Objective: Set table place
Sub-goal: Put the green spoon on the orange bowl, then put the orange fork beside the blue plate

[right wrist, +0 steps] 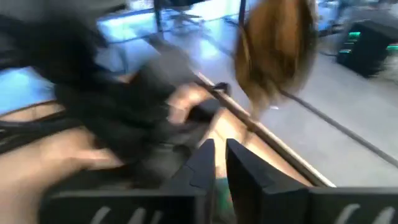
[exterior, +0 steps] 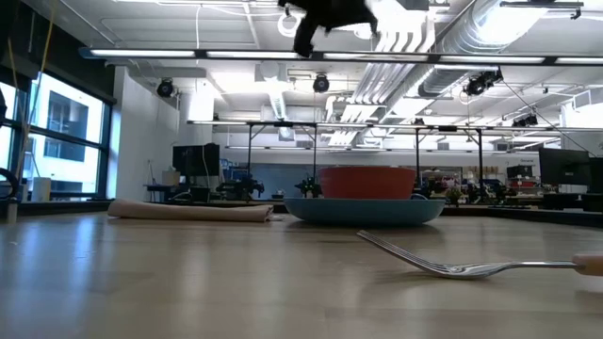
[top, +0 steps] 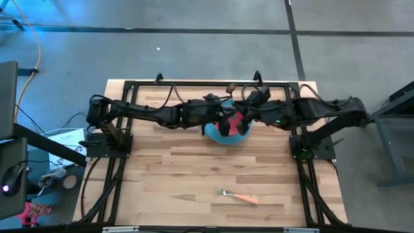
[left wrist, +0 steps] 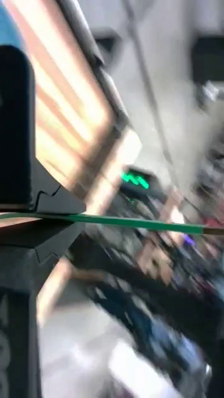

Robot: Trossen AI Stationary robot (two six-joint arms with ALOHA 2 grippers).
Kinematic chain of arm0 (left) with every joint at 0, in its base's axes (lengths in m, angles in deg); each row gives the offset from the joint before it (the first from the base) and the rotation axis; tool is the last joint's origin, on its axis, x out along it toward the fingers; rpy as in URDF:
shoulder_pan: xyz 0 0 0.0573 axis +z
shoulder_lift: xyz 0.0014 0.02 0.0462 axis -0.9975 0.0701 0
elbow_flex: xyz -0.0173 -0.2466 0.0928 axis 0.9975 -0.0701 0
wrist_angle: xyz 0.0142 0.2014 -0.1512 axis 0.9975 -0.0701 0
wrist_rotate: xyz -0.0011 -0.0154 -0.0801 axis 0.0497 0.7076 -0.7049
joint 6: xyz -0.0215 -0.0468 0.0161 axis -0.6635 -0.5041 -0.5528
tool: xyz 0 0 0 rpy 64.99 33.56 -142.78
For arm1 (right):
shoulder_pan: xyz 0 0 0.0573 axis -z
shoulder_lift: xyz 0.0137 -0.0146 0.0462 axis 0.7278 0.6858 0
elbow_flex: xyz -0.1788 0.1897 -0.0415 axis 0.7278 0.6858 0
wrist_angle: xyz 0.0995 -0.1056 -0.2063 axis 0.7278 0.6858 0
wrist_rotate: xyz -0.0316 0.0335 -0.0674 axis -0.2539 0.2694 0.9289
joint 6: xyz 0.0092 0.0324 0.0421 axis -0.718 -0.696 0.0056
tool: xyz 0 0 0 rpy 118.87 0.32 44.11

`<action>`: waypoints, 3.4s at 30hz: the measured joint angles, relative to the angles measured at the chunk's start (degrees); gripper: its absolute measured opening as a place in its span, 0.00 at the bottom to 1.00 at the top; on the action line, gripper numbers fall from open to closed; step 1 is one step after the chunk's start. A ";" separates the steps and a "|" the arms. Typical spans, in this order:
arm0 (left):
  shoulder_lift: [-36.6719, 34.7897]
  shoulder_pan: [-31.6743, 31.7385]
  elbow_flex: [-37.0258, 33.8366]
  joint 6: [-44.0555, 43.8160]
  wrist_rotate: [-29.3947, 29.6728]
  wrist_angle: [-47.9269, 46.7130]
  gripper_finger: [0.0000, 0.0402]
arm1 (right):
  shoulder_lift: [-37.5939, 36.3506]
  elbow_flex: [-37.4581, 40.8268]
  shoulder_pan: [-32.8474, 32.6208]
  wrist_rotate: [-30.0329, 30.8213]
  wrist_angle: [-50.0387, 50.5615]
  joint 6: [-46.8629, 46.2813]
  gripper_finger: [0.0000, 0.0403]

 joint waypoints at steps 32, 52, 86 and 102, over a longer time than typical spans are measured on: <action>15.24 16.50 25.02 5.78 -54.79 -68.35 0.00 | 0.20 -32.08 -2.97 1.95 39.01 -6.61 0.27; 39.93 15.79 53.92 18.89 -43.65 -100.47 0.00 | 0.18 -32.03 -2.97 2.06 41.20 -7.23 0.27; 40.87 15.91 54.21 17.56 -38.73 -99.28 0.07 | 0.18 -32.03 -2.97 1.98 42.01 -7.07 0.27; 38.63 15.93 57.57 17.91 -34.15 -96.55 0.32 | 0.18 -32.03 -2.98 1.93 42.01 -6.39 0.27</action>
